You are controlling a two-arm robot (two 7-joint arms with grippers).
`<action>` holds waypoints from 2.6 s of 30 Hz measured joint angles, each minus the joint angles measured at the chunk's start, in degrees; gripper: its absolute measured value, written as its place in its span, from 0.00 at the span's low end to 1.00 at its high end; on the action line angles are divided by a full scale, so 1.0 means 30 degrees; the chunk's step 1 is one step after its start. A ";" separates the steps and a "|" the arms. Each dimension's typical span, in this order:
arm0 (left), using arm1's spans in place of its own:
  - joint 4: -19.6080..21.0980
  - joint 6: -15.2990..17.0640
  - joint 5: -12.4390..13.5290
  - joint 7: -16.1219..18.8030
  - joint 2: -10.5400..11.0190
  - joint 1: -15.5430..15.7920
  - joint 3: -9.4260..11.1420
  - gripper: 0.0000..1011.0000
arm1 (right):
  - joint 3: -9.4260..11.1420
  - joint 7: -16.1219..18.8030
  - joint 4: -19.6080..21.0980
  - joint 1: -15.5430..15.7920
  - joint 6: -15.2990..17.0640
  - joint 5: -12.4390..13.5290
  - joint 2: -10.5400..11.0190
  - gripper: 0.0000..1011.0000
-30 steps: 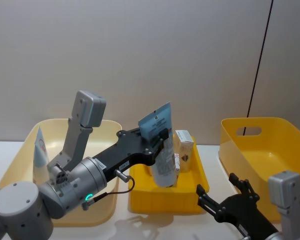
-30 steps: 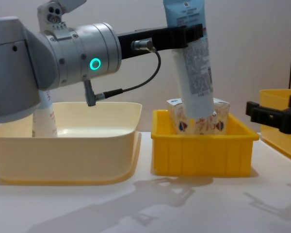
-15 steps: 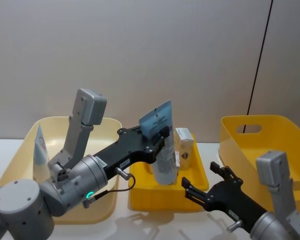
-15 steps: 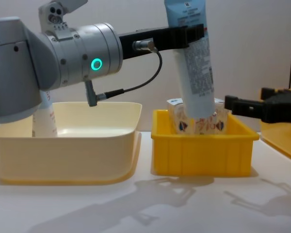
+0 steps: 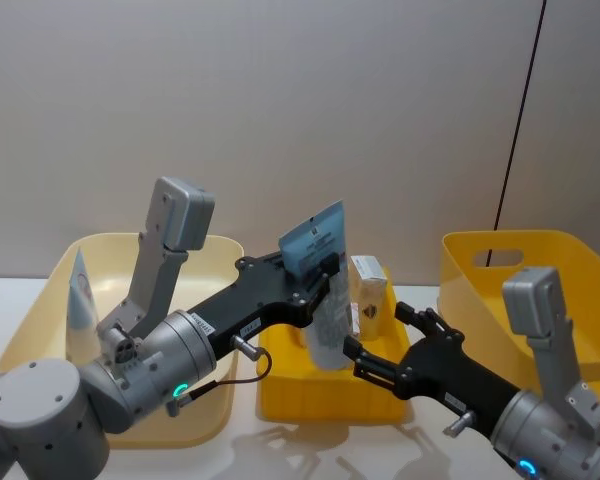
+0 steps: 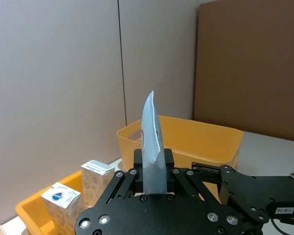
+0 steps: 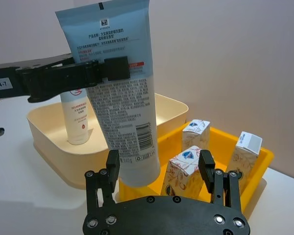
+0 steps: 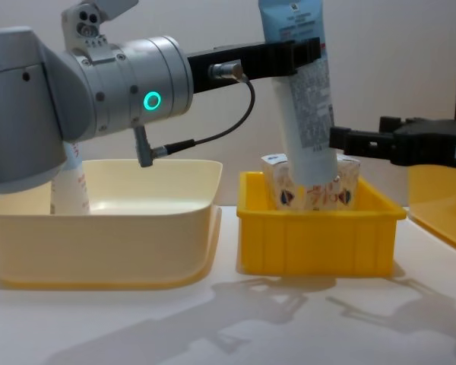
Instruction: Bimanual collaborative sorting of washing and personal care products
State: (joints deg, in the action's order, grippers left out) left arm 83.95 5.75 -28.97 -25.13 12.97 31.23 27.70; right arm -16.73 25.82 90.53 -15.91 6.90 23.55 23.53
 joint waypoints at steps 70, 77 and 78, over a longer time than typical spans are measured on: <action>0.0001 0.0003 0.0000 -0.0004 0.0001 -0.0001 -0.0002 0.22 | -0.2252 0.1420 -0.2153 -0.2756 0.0001 0.0528 -0.0438 0.83; 0.0000 0.0002 -0.0001 -0.0004 0.0001 0.0000 -0.0003 0.22 | -0.2289 0.1386 -0.2182 -0.2787 -0.0021 0.0500 -0.0460 0.69; 0.0001 0.0002 0.0000 -0.0004 0.0001 -0.0001 -0.0003 0.22 | -0.2291 0.1386 -0.2183 -0.2790 -0.0023 0.0498 -0.0462 0.68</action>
State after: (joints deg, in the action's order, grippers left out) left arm 83.96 5.75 -28.97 -25.15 12.97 31.22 27.69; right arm -23.60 29.97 83.98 -24.28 6.83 25.04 22.14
